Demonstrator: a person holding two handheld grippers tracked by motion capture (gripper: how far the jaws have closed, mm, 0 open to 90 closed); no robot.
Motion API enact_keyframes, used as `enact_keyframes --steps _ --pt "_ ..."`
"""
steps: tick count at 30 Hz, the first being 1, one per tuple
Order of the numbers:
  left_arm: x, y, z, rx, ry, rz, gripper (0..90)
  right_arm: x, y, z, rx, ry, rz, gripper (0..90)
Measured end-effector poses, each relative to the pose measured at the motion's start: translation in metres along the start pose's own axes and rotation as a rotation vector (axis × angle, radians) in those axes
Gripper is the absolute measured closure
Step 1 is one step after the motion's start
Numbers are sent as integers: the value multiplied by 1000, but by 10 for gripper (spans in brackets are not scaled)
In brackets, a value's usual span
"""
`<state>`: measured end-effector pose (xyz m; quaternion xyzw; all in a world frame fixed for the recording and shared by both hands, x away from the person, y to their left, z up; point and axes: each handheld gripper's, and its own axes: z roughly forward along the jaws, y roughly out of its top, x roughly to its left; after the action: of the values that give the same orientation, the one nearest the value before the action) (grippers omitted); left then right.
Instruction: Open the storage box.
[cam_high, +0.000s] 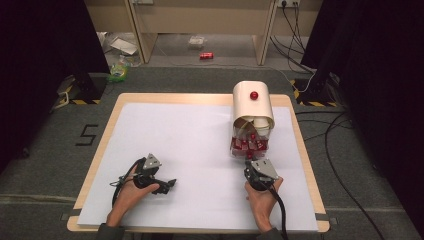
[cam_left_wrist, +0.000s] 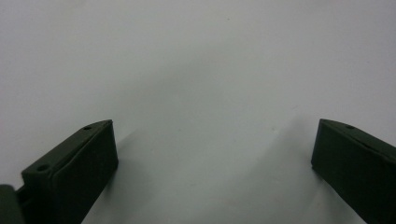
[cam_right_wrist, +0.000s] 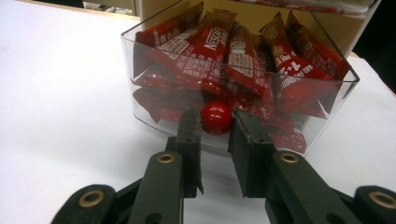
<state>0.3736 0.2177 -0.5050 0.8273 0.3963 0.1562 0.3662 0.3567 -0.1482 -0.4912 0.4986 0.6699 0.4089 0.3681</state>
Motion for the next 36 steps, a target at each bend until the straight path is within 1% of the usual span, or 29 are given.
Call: enact_keyframes --steps 2,4,7,9,11,13,20,22,25,28,30,33,34,35,36 --pt "0 0 0 0 0 0 0 0 -1 -2 0 7 -2 738" --pt "0 0 0 0 0 0 0 0 -2 -5 3 12 15 738" --pt "0 0 0 1 1 1 0 0 -4 -9 1 18 25 744" --pt "0 0 0 1 1 1 0 -1 -5 -12 -1 23 22 777" --pt "0 0 0 2 2 1 0 -3 -7 -16 -5 39 29 845" --pt "0 0 0 1 1 1 0 -5 -7 -15 0 43 49 787" --pt "0 0 0 0 0 0 0 -9 -7 -17 10 66 74 714" --pt "0 0 0 0 0 0 0 -9 -7 -19 11 74 71 695" --pt "0 0 0 1 1 0 0 -8 -3 -22 14 92 64 669" --pt "0 0 0 0 0 0 0 -10 5 -25 11 115 76 645" --pt "0 0 0 0 0 0 0 -12 10 -27 4 130 68 620" --pt "0 0 0 1 0 0 0 -15 13 -30 20 151 25 601" --pt "0 0 0 1 0 0 0 -15 13 -30 20 151 25 601" --pt "0 0 0 0 0 0 0 -18 15 -32 28 171 15 589" --pt "0 0 0 1 0 0 0 -20 15 -33 26 175 15 586"
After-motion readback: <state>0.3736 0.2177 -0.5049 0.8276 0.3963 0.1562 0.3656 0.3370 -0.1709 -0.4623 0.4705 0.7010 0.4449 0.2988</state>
